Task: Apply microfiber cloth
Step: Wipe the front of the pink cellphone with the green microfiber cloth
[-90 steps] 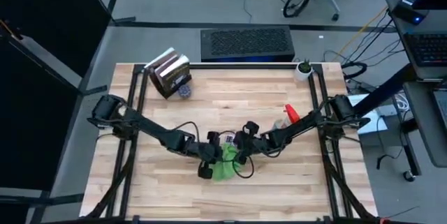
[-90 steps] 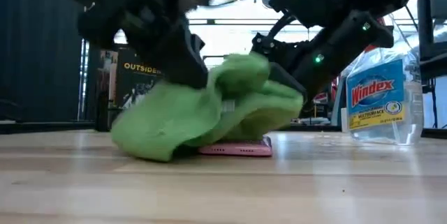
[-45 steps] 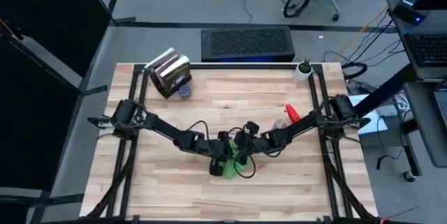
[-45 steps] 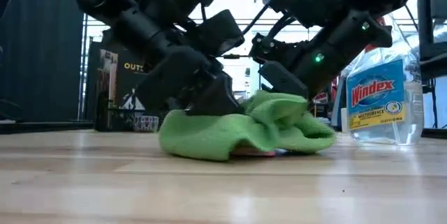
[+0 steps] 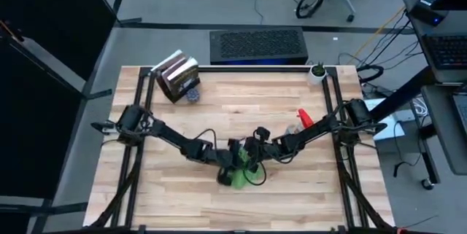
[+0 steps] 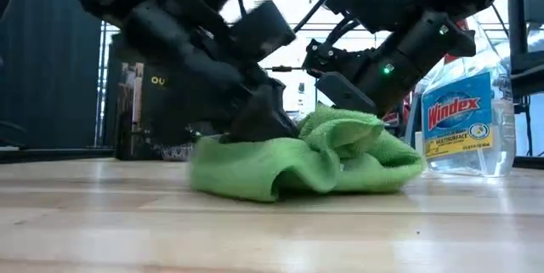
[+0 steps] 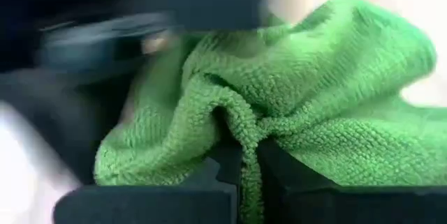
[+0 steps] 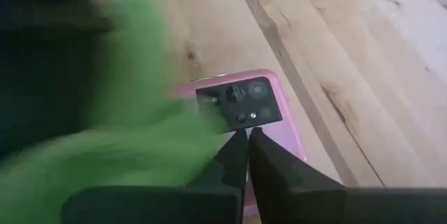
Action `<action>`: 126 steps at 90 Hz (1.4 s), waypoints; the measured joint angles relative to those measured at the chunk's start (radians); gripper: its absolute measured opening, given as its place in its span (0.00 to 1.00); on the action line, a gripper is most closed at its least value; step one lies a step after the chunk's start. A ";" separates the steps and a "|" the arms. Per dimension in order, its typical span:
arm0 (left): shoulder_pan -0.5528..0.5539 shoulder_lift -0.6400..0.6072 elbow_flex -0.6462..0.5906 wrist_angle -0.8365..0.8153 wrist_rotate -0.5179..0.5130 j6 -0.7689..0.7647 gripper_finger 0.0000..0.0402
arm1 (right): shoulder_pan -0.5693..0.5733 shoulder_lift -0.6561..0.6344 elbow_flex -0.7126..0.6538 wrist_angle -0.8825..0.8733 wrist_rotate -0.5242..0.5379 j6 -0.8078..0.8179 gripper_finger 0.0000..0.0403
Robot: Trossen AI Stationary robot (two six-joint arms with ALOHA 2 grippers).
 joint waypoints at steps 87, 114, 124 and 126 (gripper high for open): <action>-0.014 0.034 -0.002 0.120 0.025 -0.008 0.00 | -0.001 0.001 -0.001 -0.003 0.002 0.004 0.00; -0.110 0.043 0.003 0.060 0.215 0.051 0.00 | -0.001 0.001 -0.001 -0.005 0.003 0.003 0.00; -0.116 0.041 0.005 -0.012 0.260 0.027 0.00 | -0.001 0.001 -0.001 -0.007 0.000 0.003 0.00; -0.116 0.036 0.005 -0.028 0.261 0.019 0.00 | -0.001 0.001 -0.001 -0.007 0.000 0.003 0.00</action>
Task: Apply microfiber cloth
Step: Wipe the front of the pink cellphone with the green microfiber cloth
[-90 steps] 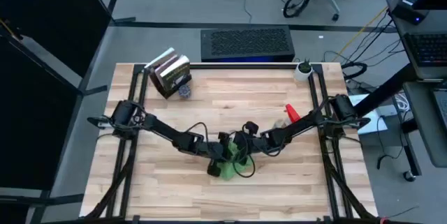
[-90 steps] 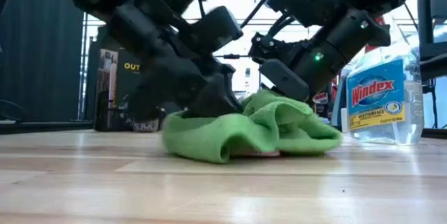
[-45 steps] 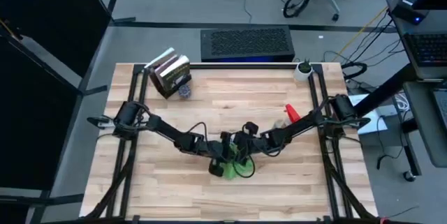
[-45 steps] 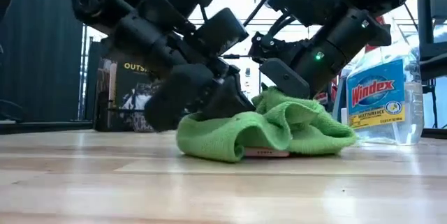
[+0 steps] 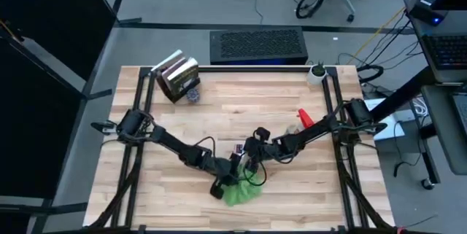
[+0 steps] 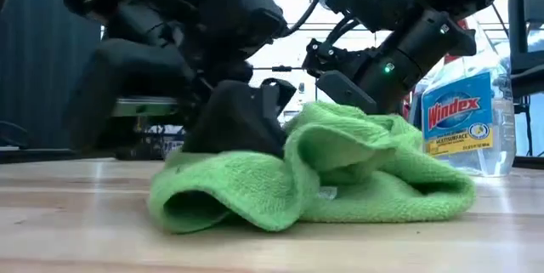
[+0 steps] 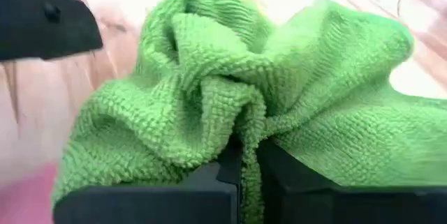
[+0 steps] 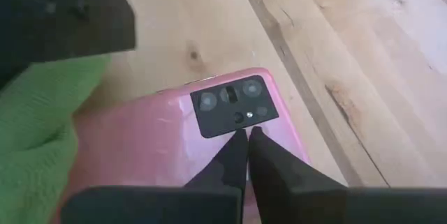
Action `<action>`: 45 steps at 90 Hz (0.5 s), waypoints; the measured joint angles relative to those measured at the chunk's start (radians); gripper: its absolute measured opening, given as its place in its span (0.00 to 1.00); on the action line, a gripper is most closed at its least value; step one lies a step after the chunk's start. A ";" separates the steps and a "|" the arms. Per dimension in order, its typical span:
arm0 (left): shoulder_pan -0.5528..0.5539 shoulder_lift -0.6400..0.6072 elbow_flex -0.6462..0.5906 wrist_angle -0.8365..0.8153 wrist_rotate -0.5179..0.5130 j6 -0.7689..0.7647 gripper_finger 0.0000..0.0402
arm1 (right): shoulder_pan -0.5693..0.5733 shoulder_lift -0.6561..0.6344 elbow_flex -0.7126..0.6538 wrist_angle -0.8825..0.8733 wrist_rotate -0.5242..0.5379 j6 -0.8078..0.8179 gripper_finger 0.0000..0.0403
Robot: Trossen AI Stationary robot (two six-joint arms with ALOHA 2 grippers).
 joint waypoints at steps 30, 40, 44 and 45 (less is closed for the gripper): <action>-0.032 -0.265 -0.014 -0.444 -0.214 -0.082 0.00 | -0.002 0.000 0.000 0.002 0.009 -0.004 0.00; -0.042 -0.409 -0.017 -0.595 -0.339 -0.128 0.00 | -0.001 0.000 0.000 0.002 0.008 -0.006 0.00; -0.042 -0.448 -0.029 -0.630 -0.384 -0.141 0.00 | -0.001 0.000 0.000 0.002 0.007 -0.006 0.00; -0.040 -0.456 -0.033 -0.633 -0.395 -0.144 0.00 | -0.001 0.000 0.000 0.002 0.007 -0.006 0.00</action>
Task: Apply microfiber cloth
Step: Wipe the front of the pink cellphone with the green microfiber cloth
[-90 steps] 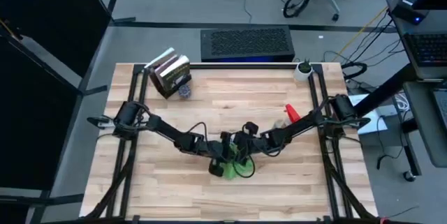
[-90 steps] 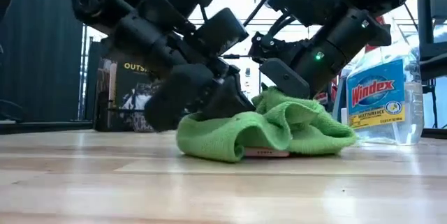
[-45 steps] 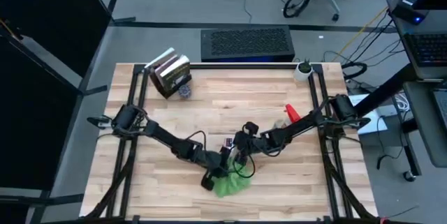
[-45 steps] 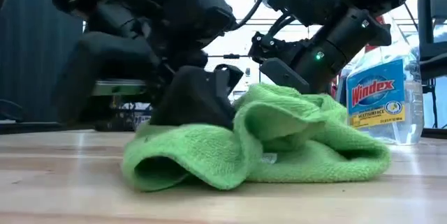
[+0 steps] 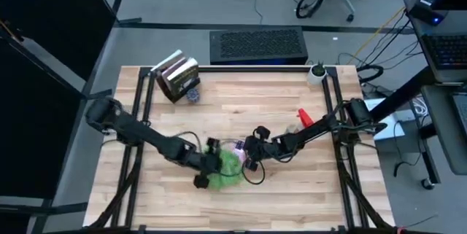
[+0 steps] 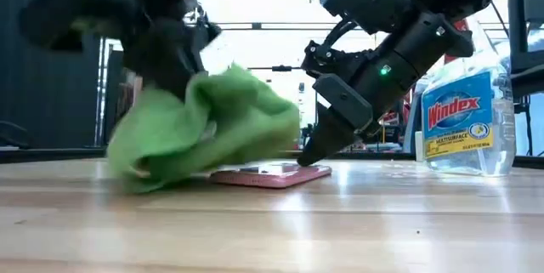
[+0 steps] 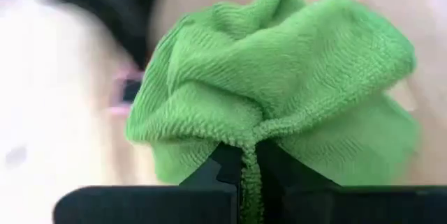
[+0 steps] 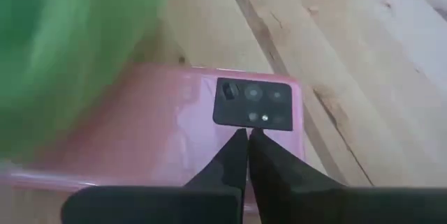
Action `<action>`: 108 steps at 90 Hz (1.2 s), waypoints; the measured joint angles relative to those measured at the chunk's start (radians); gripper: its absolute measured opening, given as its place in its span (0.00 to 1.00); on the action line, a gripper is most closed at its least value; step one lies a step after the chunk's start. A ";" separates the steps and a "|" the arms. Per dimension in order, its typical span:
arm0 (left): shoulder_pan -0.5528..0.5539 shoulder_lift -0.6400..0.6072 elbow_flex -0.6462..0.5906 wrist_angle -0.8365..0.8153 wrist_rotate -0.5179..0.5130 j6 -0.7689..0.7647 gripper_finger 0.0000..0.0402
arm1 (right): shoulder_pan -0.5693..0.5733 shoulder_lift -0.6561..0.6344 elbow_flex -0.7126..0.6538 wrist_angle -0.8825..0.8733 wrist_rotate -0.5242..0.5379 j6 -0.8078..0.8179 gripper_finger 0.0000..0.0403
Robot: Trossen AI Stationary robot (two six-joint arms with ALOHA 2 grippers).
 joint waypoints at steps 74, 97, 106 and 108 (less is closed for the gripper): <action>0.139 0.419 -0.062 0.708 0.148 -0.001 0.00 | -0.004 0.000 -0.001 -0.006 -0.011 -0.008 0.00; 0.033 0.289 -0.067 0.500 0.259 -0.017 0.00 | -0.003 0.000 0.000 -0.003 -0.017 -0.011 0.00; 0.008 0.234 -0.072 0.341 0.328 -0.036 0.00 | -0.003 0.000 0.000 -0.003 -0.015 -0.017 0.00; 0.004 0.218 -0.070 0.307 0.330 -0.039 0.00 | -0.003 0.000 0.000 -0.003 -0.015 -0.017 0.00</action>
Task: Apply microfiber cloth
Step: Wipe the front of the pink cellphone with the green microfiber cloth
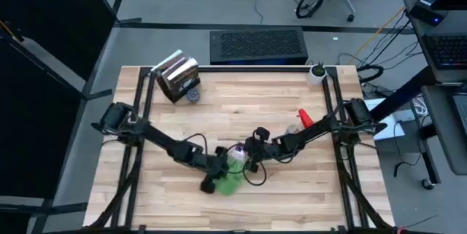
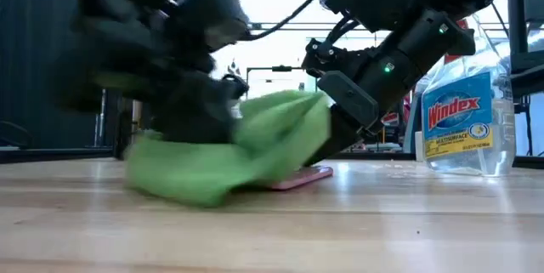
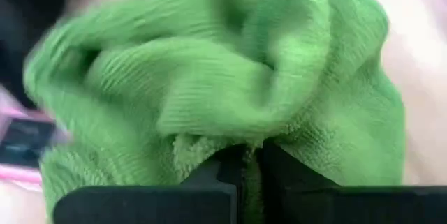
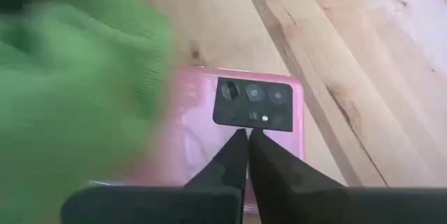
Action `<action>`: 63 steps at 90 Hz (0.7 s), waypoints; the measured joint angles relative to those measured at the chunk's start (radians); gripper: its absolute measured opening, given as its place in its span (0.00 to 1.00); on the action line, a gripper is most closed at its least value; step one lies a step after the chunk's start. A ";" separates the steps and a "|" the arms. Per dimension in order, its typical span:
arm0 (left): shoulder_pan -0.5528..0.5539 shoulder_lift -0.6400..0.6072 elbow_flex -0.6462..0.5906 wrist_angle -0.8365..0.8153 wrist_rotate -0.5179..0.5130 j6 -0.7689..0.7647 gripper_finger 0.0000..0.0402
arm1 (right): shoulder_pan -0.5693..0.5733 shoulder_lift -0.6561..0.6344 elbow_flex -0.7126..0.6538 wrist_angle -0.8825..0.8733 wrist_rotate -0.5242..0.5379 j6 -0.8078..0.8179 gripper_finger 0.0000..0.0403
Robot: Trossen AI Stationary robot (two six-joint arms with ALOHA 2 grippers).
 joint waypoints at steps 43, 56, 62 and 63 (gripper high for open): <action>0.207 -0.208 -0.002 0.045 -0.293 0.099 0.00 | 0.000 0.000 0.000 0.004 0.006 -0.001 0.00; 0.296 -0.091 0.000 0.153 -0.076 0.084 0.00 | 0.000 0.000 0.000 0.004 0.006 0.002 0.00; 0.308 -0.016 -0.001 0.207 0.003 0.065 0.00 | 0.000 0.000 0.000 0.004 0.006 0.002 0.00; 0.309 -0.003 -0.001 0.218 0.016 0.061 0.00 | 0.000 0.000 0.000 0.004 0.006 0.002 0.00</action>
